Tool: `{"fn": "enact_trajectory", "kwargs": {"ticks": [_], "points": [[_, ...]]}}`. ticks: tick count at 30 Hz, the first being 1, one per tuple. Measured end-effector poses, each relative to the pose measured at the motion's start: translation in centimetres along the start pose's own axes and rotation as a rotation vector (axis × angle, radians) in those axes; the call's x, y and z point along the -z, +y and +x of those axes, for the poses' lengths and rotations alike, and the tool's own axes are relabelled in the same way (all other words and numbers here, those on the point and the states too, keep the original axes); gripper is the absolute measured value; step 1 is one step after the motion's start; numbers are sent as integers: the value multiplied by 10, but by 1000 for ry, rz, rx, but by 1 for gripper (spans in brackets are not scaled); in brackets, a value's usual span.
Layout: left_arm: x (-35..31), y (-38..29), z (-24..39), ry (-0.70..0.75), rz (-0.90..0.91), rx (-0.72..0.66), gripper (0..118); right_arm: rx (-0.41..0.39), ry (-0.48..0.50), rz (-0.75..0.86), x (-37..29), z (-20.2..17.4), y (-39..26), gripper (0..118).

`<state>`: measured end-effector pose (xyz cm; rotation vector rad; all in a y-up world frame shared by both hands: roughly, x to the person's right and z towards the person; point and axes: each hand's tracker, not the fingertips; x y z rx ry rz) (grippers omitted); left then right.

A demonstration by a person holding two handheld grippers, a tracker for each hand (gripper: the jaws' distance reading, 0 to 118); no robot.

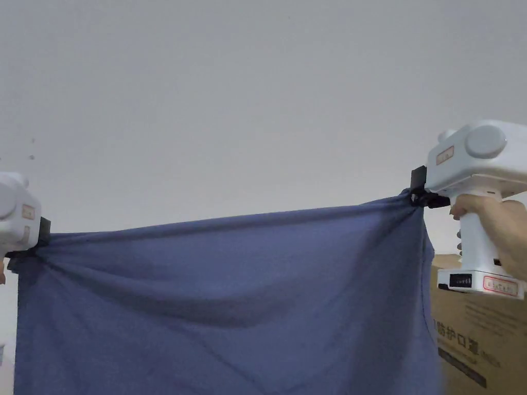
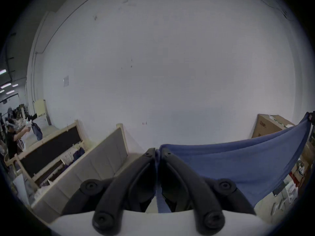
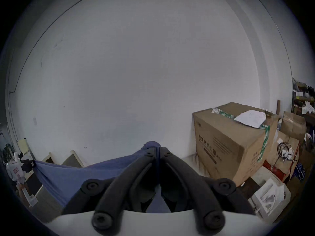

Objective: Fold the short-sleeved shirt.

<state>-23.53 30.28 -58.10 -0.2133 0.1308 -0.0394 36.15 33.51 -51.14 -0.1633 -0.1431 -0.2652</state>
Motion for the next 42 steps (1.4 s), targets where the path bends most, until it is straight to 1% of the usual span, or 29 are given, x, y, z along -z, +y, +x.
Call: {"fn": "enact_trajectory", "kwargs": {"ticks": [1, 5, 7, 9, 13, 16, 17, 19, 20, 22, 23, 24, 25, 26, 28, 29, 31, 32, 34, 35, 36, 40, 42], "points": [[4, 6, 2, 18, 6, 22, 5, -1, 5, 0, 1, -1, 3, 2], [16, 4, 8, 21, 70, 11, 5, -16, -9, 9, 12, -4, -4, 2], [28, -16, 10, 26, 53, 22, 5, -21, -7, -14, 24, 1, -20, 2], [47, -47, 13, 22, 9, 41, 5, -20, -11, -75, 40, 7, -46, 2], [88, -132, 22, 25, -102, 10, 5, -24, -30, -213, 82, 23, -118, 2], [126, -214, 34, 26, -246, 34, 5, -57, -76, -350, 121, 37, -191, 2], [136, -242, 38, 25, -292, 35, 5, -55, -95, -392, 135, 46, -217, 2], [156, -296, 44, 11, -392, 25, 5, -66, -120, -492, 155, 58, -268, 2], [165, -328, 46, 9, -427, -9, 5, -60, -145, -523, 163, 66, -300, 2], [181, -380, 50, 12, -564, 13, 5, -62, -172, -599, 174, 79, -351, 2], [184, -402, 52, 18, -594, 27, 5, -46, -178, -639, 177, 86, -374, 2], [185, -424, 54, 24, -615, 68, 5, -48, -174, -679, 177, 93, -396, 2], [185, -440, 54, 33, -628, 91, 5, -31, -185, -692, 178, 102, -415, 2], [184, -456, 54, 30, -660, 109, 5, -18, -188, -729, 175, 110, -434, 2], [177, -478, 48, 19, -686, 85, 5, -5, -189, -743, 164, 121, -463, 2], [169, -488, 44, 18, -698, 78, 5, -18, -177, -793, 147, 118, -475, 2], [133, -494, 40, 2, -699, 84, 5, -38, -184, -796, 128, 122, -489, 2], [119, -499, 35, -14, -707, 86, 5, -31, -174, -798, 112, 123, -492, 2], [90, -501, 29, -32, -710, 102, 5, 14, -158, -796, 82, 126, -495, 2], [75, -501, 22, -41, -706, 103, 5, 44, -133, -793, 62, 128, -496, 2], [54, -501, 16, -51, -698, 105, 5, 57, -132, -773, 38, 129, -497, 2], [-25, -507, -11, -68, -682, 117, 5, 12, -116, -806, -50, 132, -508, 2], [-70, -514, -23, -74, -684, 104, 5, 23, -103, -820, -98, 136, -518, 2]]}}
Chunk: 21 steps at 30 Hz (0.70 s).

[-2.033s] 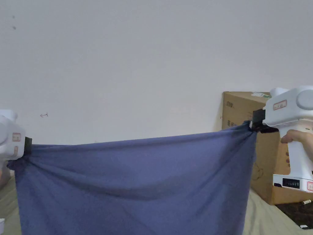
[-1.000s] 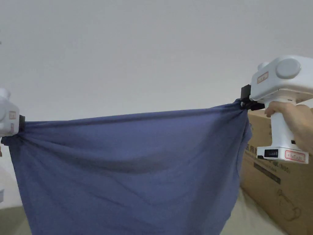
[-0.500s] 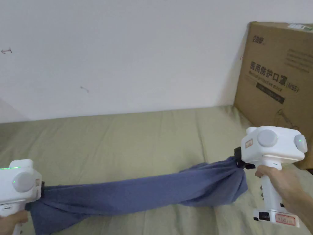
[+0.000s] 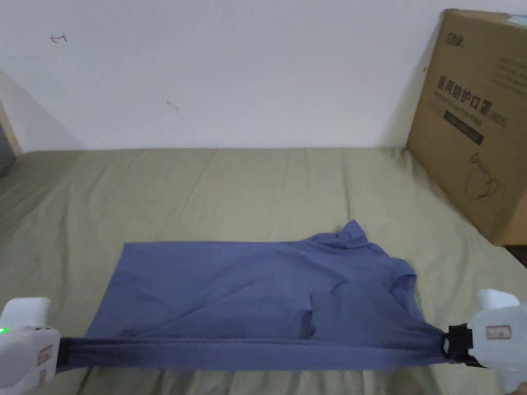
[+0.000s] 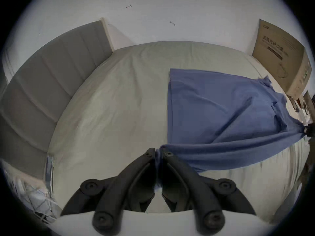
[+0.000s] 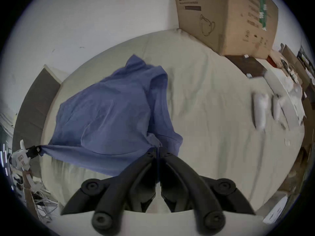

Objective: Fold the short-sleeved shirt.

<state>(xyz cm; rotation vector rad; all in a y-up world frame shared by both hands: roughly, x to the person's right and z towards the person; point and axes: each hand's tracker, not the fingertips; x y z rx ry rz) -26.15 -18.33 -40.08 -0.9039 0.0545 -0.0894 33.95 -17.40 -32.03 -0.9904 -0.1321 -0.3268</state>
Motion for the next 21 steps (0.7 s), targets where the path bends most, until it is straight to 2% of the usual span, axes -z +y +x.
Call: {"fn": "enact_trajectory", "kwargs": {"ticks": [3, 7, 13, 14, 15, 16, 17, 19, 20, 21], "points": [[-29, -53, -9, -15, -15, -19, 5, 26, -9, -12, -31, 11, -57, 2], [-58, -113, -9, 36, -55, 98, 5, 46, -16, -57, -55, 22, -121, 2], [-67, -164, -22, 3, -80, 53, 5, 77, -26, -101, -64, 35, -170, 2], [-67, -166, -23, 0, -75, 36, 11, 82, -22, -93, -66, 34, -172, 2], [-67, -166, -22, 13, -83, 30, 24, 78, -18, -80, -66, 33, -171, 2], [-67, -166, -23, 29, -97, 30, 43, 72, -22, -70, -67, 31, -170, 3], [-70, -168, -22, 31, -99, 36, 59, 66, -23, -62, -69, 29, -168, 16], [-77, -165, -26, 16, -88, 33, 63, 41, -53, -71, -71, 26, -161, 60], [-84, -161, -26, 15, -84, 25, 66, 14, -68, -56, -74, 24, -158, 66], [-92, -157, -25, 17, -72, 10, 68, -15, -75, -36, -78, 20, -154, 66]]}}
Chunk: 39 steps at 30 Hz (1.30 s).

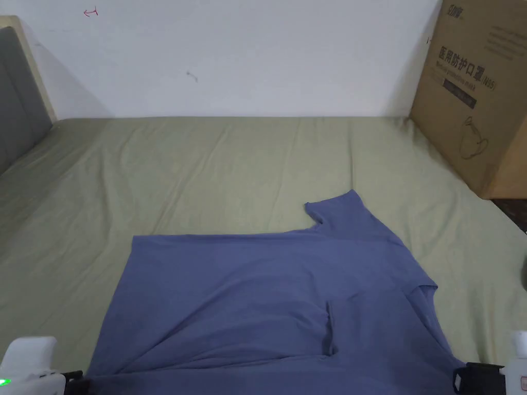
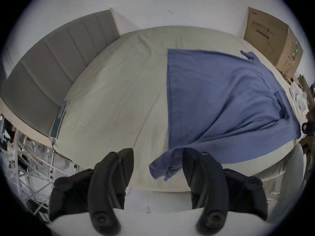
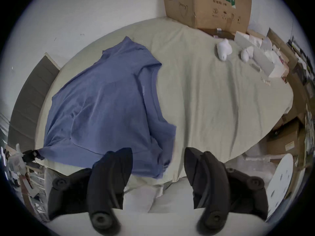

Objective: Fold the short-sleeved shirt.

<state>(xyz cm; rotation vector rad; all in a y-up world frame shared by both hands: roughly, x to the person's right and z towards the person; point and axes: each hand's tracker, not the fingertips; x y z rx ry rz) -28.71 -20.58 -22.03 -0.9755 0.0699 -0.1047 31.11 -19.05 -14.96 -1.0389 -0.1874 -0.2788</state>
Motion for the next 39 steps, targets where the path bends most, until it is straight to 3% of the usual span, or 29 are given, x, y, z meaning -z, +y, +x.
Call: {"fn": "enact_trajectory", "kwargs": {"ticks": [7, 8, 9, 10, 11, 19, 27, 33, 35, 37, 38, 39], "points": [[-35, 40, 8, -92, 155, -74, 72, -45, 97, 129, -28, -27, 37, 65], [-41, 43, 15, -104, 168, -82, 70, -66, 93, 151, -29, -35, 41, 55], [-38, 43, 19, -122, 166, -86, 60, -95, 67, 170, -26, -43, 42, 37], [-35, 44, 22, -136, 153, -89, 37, -116, 47, 177, -21, -48, 42, 12], [-25, 42, 27, -141, 126, -105, 0, -111, 51, 165, -14, -52, 42, 1], [17, 54, 41, -178, 35, -79, 0, -73, 114, 101, 33, -75, 57, 0], [81, 161, 42, -183, 50, -109, 0, -109, 124, 117, 60, -97, 115, 0], [166, 255, 42, -158, -10, -106, 0, -122, 103, 128, 72, -103, 129, 0], [189, 269, 43, -167, -48, -100, 12, -97, 112, 109, 77, -100, 126, 0], [208, 276, 43, -158, -108, -125, 32, -73, 125, 91, 80, -95, 124, 0], [220, 277, 42, -159, -130, -146, 84, -67, 131, 86, 82, -94, 123, 0], [226, 276, 40, -171, -138, -164, 103, -59, 124, 77, 81, -93, 122, 0]]}}
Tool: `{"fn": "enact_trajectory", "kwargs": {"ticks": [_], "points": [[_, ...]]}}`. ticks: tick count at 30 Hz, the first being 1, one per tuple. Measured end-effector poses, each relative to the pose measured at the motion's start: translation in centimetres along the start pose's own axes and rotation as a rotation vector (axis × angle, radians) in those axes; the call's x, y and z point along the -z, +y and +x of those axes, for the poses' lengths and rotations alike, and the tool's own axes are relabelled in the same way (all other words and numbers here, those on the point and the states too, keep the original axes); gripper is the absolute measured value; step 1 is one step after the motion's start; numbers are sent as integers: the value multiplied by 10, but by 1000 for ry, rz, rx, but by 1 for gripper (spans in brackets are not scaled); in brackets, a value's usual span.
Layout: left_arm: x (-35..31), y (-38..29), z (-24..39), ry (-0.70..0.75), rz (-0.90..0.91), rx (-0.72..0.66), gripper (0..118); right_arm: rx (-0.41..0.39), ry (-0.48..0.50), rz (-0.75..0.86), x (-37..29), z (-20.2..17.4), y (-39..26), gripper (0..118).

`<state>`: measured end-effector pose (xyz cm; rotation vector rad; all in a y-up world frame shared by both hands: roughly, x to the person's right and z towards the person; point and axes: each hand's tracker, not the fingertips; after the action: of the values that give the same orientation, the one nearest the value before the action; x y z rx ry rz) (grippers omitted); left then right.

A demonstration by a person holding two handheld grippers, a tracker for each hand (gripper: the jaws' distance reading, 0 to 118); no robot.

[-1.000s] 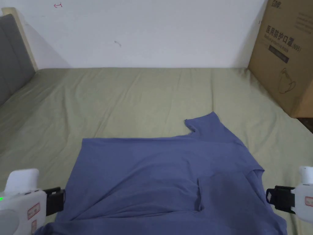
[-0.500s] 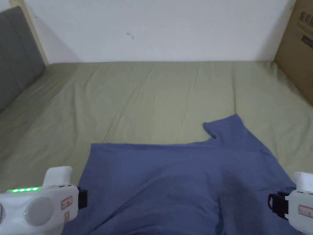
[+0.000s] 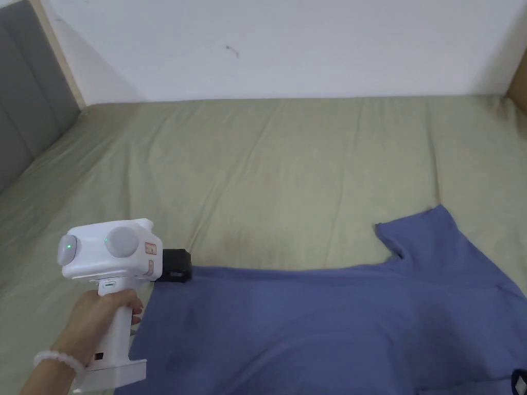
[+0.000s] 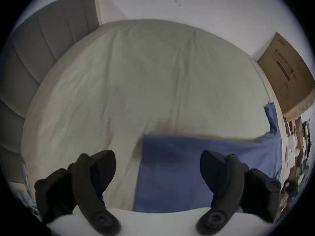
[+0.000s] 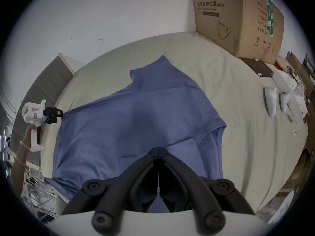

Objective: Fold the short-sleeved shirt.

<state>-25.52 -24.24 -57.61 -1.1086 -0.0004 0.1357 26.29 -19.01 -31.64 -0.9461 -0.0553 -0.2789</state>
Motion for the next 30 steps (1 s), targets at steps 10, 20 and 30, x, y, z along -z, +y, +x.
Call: {"fn": "enact_trajectory", "kwargs": {"ticks": [10, 20, 30], "points": [[17, -2, 9, 67, 16, 71, 59, 17, -6, -23, 10, 13, 2, 0], [-2, 5, 21, 82, 53, 166, 5, 11, 7, -3, 27, 21, 61, 5], [-22, 7, 14, 11, 66, 131, 5, -111, -123, -147, 138, 57, 183, 80]]}}
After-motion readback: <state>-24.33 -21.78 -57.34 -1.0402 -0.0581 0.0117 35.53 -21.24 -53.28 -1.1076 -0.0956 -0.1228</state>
